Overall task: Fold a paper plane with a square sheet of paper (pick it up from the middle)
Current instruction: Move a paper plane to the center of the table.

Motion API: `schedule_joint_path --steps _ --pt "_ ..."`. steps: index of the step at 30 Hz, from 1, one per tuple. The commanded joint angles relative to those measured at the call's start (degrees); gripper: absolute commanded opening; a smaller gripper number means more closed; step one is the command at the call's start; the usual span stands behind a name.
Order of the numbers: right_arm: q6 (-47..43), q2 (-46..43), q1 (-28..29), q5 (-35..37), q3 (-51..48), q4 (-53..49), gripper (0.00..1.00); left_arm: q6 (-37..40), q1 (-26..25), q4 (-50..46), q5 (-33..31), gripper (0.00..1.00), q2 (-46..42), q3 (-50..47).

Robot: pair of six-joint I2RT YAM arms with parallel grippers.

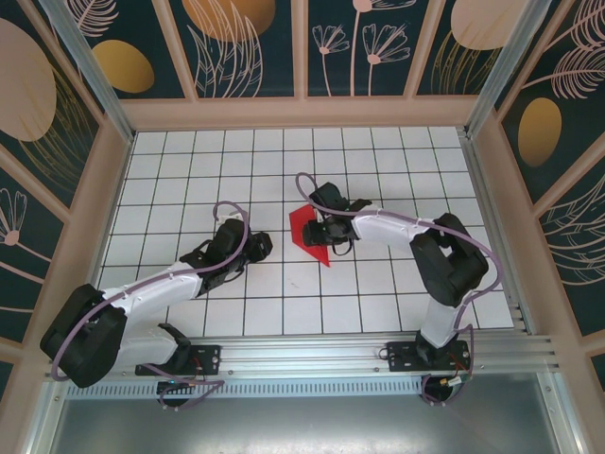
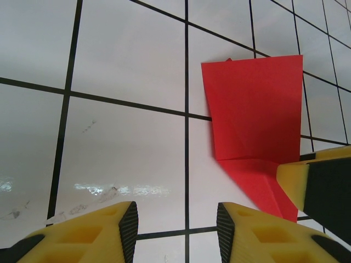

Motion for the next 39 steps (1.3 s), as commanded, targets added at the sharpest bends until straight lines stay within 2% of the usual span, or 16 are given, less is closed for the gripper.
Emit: schedule_joint_path --steps 1,4,7,12,17,22,27,31,33,34,39 --pt "-0.6 2.5 2.1 1.2 1.2 -0.6 0.43 0.1 0.0 -0.5 0.1 0.45 -1.2 0.3" --pt "-0.3 5.0 4.3 6.4 3.8 -4.4 0.33 0.1 0.0 -0.6 -0.1 0.45 -1.6 0.1" --pt "1.6 7.5 7.7 16.0 7.8 -9.6 0.17 0.0 0.1 -0.7 -0.2 0.45 -1.9 0.1" --pt "8.0 13.1 11.5 30.8 14.9 -19.6 0.01 -0.6 0.0 -1.0 -2.3 0.45 -3.5 -0.4" --pt "13.2 12.6 10.3 36.9 14.7 -21.4 0.0 -0.7 0.1 -0.9 -3.0 0.46 -4.6 -0.8" --pt "14.0 16.6 8.1 35.8 14.6 -20.5 0.0 -0.7 0.0 -0.6 -2.3 0.46 -3.7 -0.9" --pt "14.0 21.8 8.5 35.1 15.7 -21.5 0.04 -0.5 0.1 -0.4 -2.0 0.46 -3.4 -1.0" --pt "13.6 19.5 7.7 33.0 15.3 -20.3 0.12 -0.2 0.1 -0.5 -1.7 0.46 -2.8 -0.9" --pt "13.2 16.2 7.0 32.3 15.6 -20.2 0.21 0.0 0.0 -0.5 -1.5 0.46 -2.6 -0.7" --pt "12.7 14.7 6.6 31.4 16.0 -20.0 0.22 0.1 0.0 -0.5 -1.5 0.46 -2.6 -0.7" --pt "9.7 5.1 5.4 26.3 17.5 -18.2 0.48 1.7 0.0 -0.8 -2.5 0.47 -2.2 0.4"
